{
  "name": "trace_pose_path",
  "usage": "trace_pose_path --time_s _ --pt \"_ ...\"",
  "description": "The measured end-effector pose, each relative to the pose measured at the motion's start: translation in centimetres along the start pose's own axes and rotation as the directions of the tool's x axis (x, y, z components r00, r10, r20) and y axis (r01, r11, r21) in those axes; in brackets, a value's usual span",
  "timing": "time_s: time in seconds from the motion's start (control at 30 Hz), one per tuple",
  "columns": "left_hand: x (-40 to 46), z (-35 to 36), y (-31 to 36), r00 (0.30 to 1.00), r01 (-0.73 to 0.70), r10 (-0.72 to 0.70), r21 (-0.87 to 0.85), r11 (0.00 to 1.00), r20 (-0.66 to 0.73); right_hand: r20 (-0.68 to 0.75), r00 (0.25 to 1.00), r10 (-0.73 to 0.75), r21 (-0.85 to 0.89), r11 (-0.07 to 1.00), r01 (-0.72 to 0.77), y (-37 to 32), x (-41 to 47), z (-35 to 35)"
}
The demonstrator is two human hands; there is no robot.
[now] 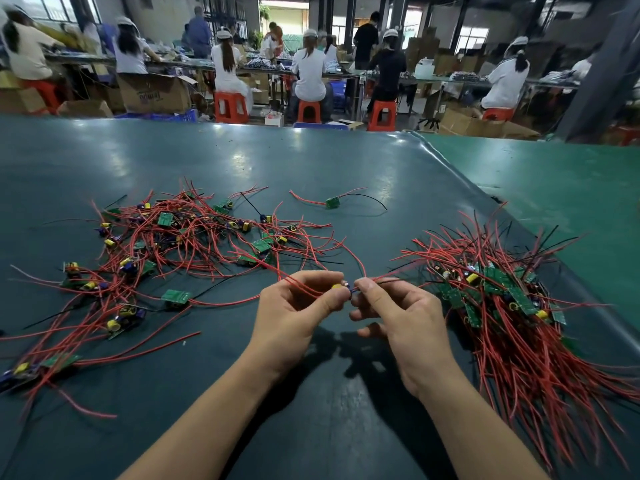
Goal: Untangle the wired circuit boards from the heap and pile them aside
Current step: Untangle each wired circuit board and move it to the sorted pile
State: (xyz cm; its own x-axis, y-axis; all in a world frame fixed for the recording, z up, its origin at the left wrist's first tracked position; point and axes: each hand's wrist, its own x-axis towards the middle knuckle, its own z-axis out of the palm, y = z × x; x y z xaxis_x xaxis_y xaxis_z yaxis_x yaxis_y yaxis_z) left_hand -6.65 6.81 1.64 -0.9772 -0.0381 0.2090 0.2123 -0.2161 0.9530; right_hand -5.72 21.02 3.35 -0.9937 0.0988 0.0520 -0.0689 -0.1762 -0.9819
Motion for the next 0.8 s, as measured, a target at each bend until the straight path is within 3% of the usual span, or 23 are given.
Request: trace_pose_path --time_s 0.27,0.43,0.6,0.8 --pt "-0.3 0.0 0.3 0.999 -0.029 0.030 -0.017 0.999 0.036 -0.059 0.998 0.006 0.034 0.999 -0.004 -0.3 0.4 -0.1" --pt "0.0 -0.7 0.5 1.000 -0.002 0.002 -0.091 0.996 0.006 -0.180 0.983 -0.039 0.168 0.983 0.069 -0.9 0.9 -1.0" --pt "0.1 -0.9 0.5 0.998 0.001 0.006 -0.102 0.995 0.061 -0.233 0.973 0.000 0.282 0.957 0.067 -1.0 1.3 -1.2" --pt "0.5 -1.6 0.8 1.000 0.009 -0.009 -0.185 0.983 0.001 -0.389 0.912 -0.131 0.238 0.942 0.237 -1.3 1.5 -1.8"
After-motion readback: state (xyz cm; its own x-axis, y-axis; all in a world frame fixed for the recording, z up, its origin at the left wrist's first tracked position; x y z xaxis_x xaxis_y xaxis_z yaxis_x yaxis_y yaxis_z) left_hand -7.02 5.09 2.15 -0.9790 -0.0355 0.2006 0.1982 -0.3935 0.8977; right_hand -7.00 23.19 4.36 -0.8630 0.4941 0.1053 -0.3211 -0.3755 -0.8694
